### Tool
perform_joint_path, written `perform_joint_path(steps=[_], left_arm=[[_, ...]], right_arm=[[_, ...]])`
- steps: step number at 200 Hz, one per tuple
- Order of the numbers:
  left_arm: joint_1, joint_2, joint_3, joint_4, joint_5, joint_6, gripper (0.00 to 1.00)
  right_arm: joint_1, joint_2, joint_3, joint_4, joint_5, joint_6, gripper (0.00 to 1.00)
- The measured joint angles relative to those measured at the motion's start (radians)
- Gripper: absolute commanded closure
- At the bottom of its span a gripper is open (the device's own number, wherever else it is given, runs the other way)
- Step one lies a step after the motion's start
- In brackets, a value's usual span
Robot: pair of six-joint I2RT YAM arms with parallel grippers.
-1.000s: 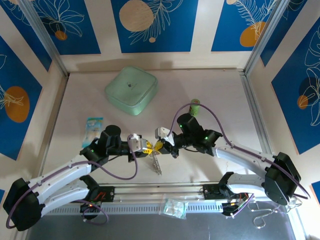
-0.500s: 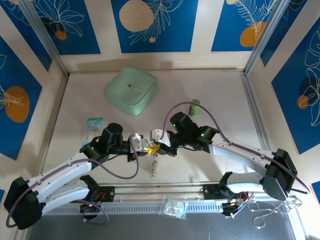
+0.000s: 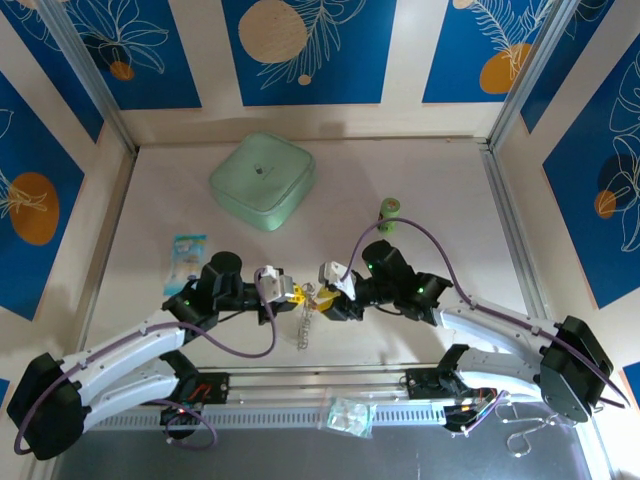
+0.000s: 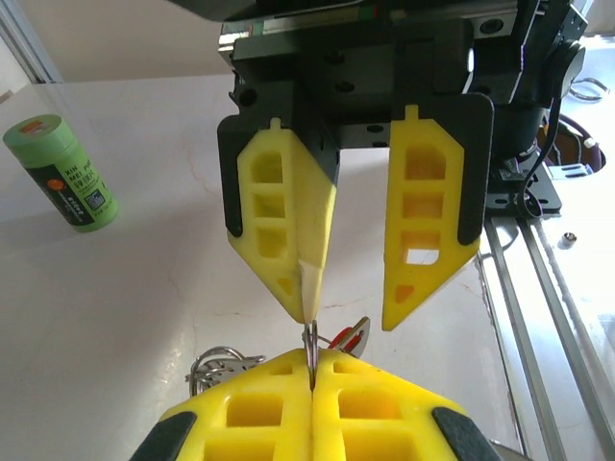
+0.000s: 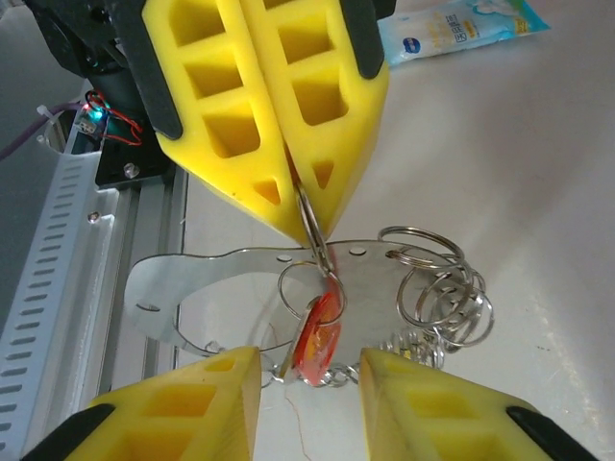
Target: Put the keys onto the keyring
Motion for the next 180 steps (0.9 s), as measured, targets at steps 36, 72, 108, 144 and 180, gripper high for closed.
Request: perform_joint_path(steps=[36,72,108,144,180], left_arm=[[0.000,-0.002,0.000,0.007,0.000,-0.004,1.00],[0.000,-0.006,0.000,0.011,0.000,-0.004,1.00],[0.000,-0.006,-0.006,0.024,0.000,-0.011,1.00],[0.000,-0.006,-0.006,0.029,0.000,-0.019,1.00],[0.000,-0.006,-0.009,0.029,0.000,-0.019,1.00]], right_arm=[[0.012,0.002,-0.002,0.031,0.005,0.015,0.67],[0.014,0.026,-0.003,0.054,0.011,0.023,0.72],[0.014,0.033,-0.003,0.060,0.017,0.031,0.85],[0.014,0.035,-0.003,0.067,0.017,0.031,0.89],[0.020,0.078,-0.003,0.093,0.010,0.039,0.92]])
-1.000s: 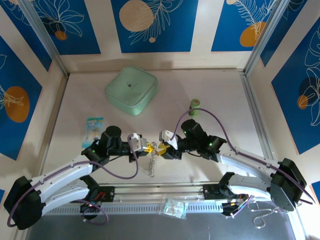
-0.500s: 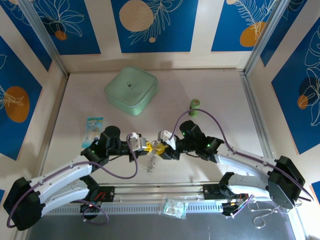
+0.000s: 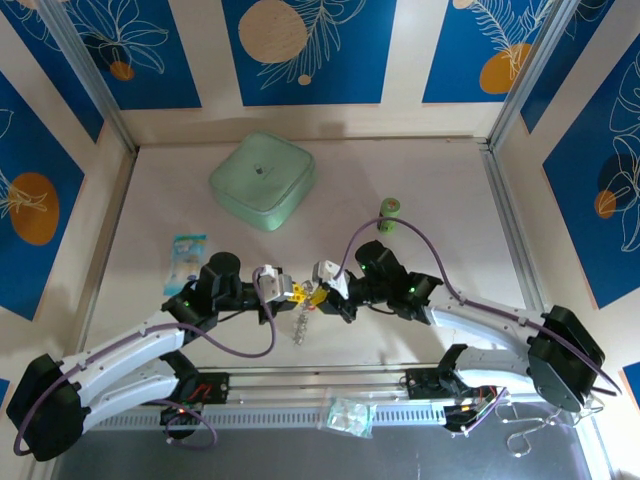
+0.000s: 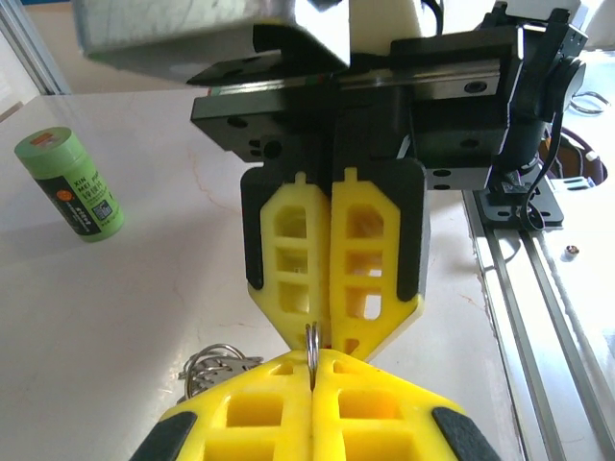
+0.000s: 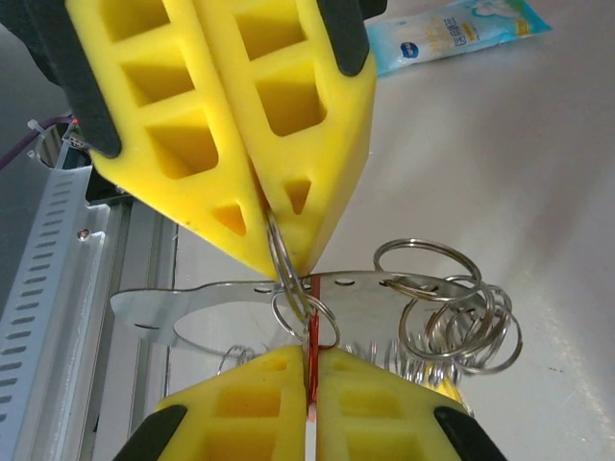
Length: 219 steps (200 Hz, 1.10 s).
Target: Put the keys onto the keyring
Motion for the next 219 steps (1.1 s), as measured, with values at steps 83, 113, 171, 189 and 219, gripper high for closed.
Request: perform_joint_path(steps=[83,113,171,189,219], left_arm=[[0.000,0.000,-0.002,0.001,0.000,0.001,1.00],[0.000,-0.003,-0.002,0.004,0.000,0.001,1.00],[0.000,-0.006,-0.002,0.004,0.000,0.001,1.00],[0.000,-0.005,-0.002,0.004,0.000,0.001,1.00],[0.000,-0.005,-0.002,0.007,0.003,0.001,1.00]], right_arm=[[0.007,-0.008,0.000,0.011,0.007,-0.002,1.00],[0.007,-0.050,0.000,-0.011,0.034,-0.003,1.00],[0.007,-0.095,0.000,-0.033,0.049,-0.010,1.00],[0.007,-0.093,0.000,-0.033,0.048,-0.009,1.00],[0.007,-0.065,-0.008,-0.021,0.045,-0.005,0.85]])
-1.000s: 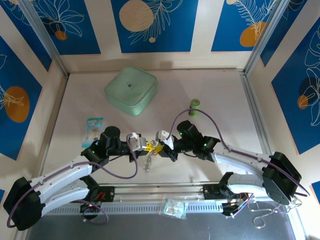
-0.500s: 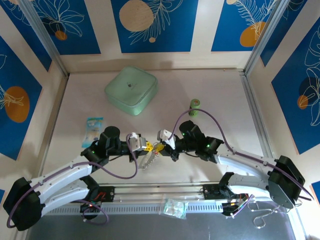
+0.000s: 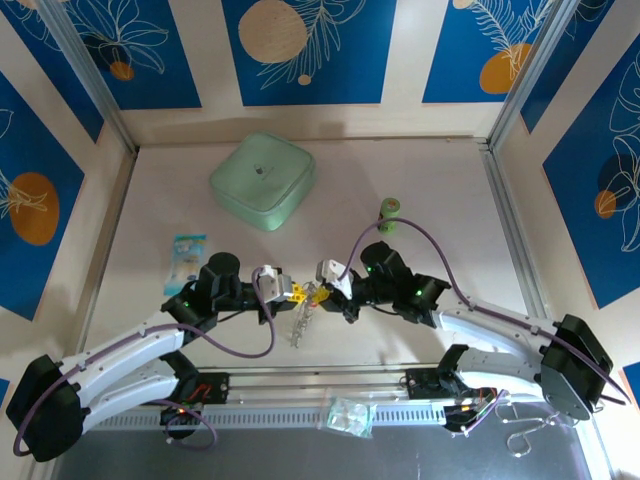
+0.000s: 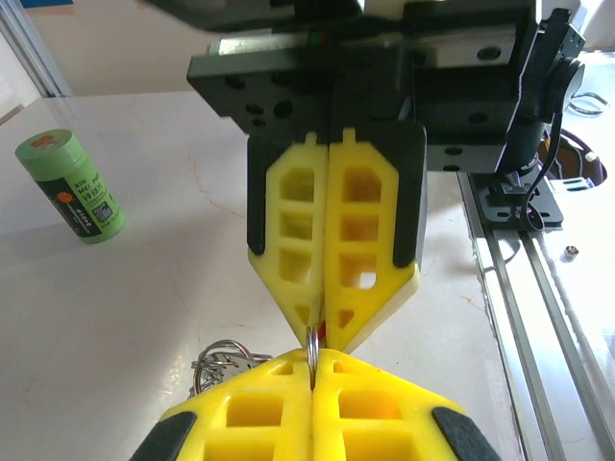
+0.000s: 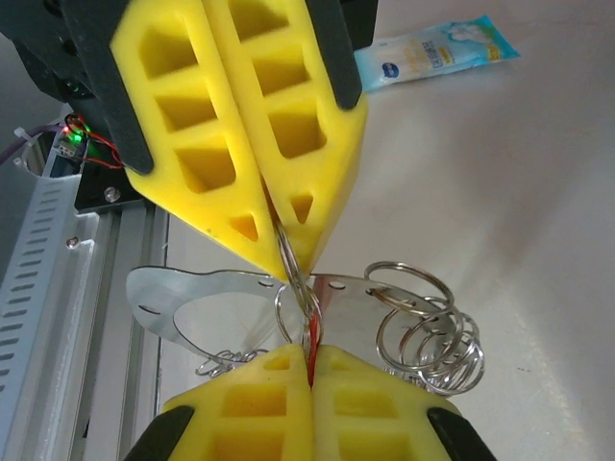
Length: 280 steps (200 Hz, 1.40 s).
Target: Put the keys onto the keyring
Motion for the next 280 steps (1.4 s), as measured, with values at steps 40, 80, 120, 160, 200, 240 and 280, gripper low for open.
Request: perform_joint_path(steps=[40,80,120,160,200,240,280], left_arm=[[0.000,0.000,0.000,0.008,0.016,0.000,1.00],[0.000,0.000,0.000,0.039,0.017,-0.004,1.00],[0.000,0.000,0.000,0.058,0.016,-0.005,1.00],[0.000,0.000,0.000,0.068,0.016,-0.008,1.00],[0.000,0.000,0.000,0.068,0.016,-0.008,1.00],[0.000,-0.001,0.000,0.069,0.016,-0.008,1.00],[0.000,-0.001,0.000,0.067,0.016,-0.008,1.00]], right_arm=[[0.000,0.019,-0.021,0.036,-0.012,0.020,0.73],[0.000,0.042,-0.029,0.088,-0.048,0.028,0.72],[-0.010,0.059,-0.052,0.132,-0.082,0.049,0.73],[-0.021,0.059,-0.056,0.158,-0.099,0.068,0.93],[-0.023,0.045,-0.051,0.135,-0.098,0.066,0.99],[-0.024,0.025,-0.023,0.095,-0.097,0.063,1.00],[-0.028,0.011,-0.009,0.060,-0.073,0.053,1.00]])
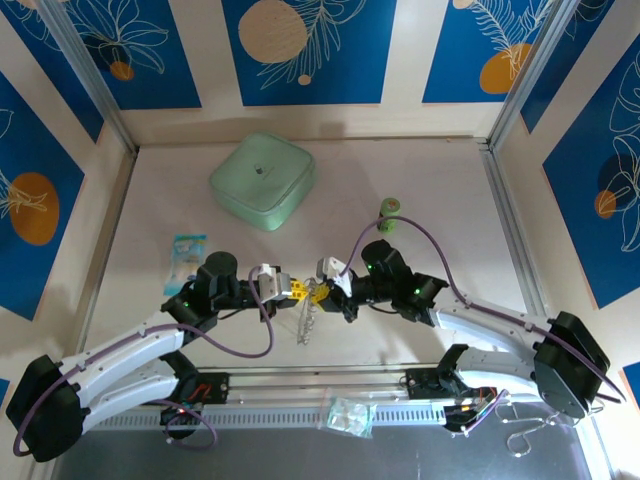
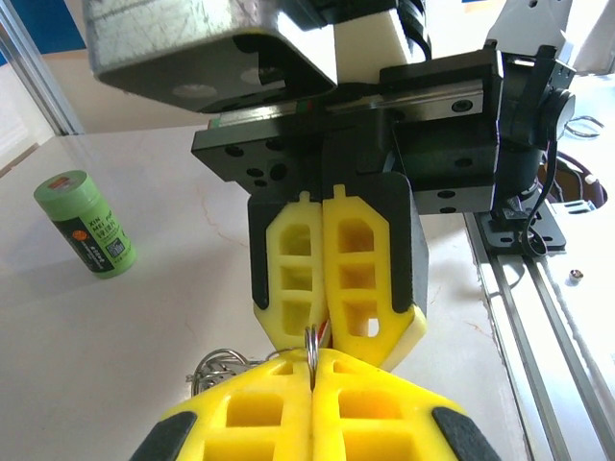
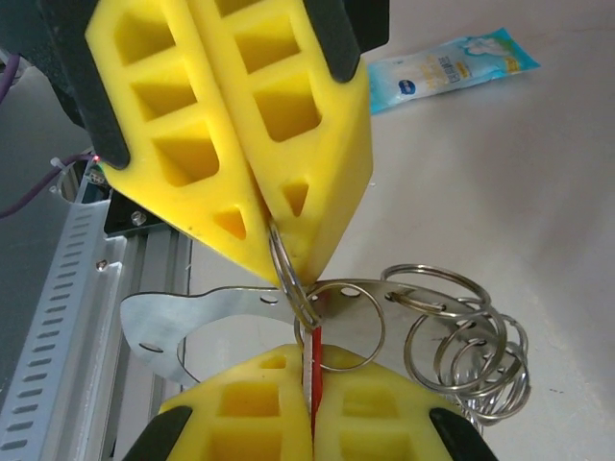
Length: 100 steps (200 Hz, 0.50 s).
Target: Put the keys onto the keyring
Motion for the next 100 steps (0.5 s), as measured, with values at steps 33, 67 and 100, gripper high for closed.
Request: perform_joint_path(steps=[33,67,100], left_arm=[[0.000,0.000,0.000,0.000,0.000,0.000,1.00],[0.000,0.000,0.000,-0.004,0.000,0.005,1.00],[0.000,0.000,0.000,-0.053,-0.013,0.028,1.00]], right_arm=[[-0.002,-0.009,0.013,-0.030,0.015,-0.010,1.00],[-0.005,-0.012,0.018,-0.047,0.037,-0.017,1.00],[-0.006,-0.037,0.025,-0.072,0.065,-0.030,1.00]])
